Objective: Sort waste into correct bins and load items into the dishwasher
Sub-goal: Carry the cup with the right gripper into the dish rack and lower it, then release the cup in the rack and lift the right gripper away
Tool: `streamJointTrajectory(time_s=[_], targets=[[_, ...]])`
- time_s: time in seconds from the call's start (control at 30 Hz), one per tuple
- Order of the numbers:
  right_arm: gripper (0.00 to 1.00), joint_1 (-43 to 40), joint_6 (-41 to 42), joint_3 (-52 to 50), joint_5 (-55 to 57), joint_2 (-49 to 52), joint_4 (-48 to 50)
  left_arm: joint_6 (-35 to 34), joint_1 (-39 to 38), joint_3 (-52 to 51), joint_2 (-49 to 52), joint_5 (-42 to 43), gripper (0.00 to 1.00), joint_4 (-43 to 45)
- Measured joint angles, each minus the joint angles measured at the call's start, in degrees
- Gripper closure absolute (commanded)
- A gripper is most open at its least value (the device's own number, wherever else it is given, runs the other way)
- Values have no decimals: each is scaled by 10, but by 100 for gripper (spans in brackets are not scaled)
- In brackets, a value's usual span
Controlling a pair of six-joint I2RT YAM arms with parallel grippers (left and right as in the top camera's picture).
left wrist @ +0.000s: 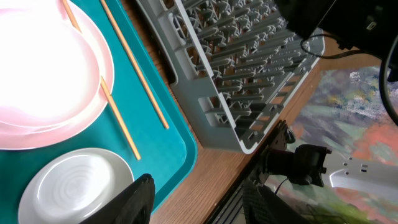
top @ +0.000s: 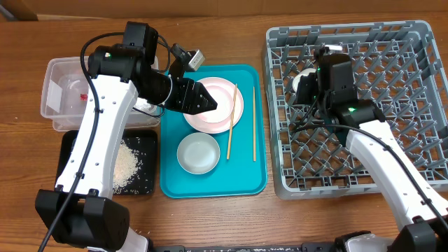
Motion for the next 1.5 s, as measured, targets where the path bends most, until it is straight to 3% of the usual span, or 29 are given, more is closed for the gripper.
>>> streamJointTrajectory(time_s=[0.3, 0.63, 1.0, 1.5], targets=[[96, 0, 0, 0, -38, 59, 26, -13, 0, 0, 0, 0, 52, 0], [96, -5, 0, 0, 39, 103, 96, -15, 0, 0, 0, 0, 52, 0], [94, -33, -1, 0, 70, 103, 99, -15, 0, 0, 0, -1, 52, 0], [95, -33, 0, 10, -66, 85, 68, -15, 0, 0, 0, -2, 51, 0]])
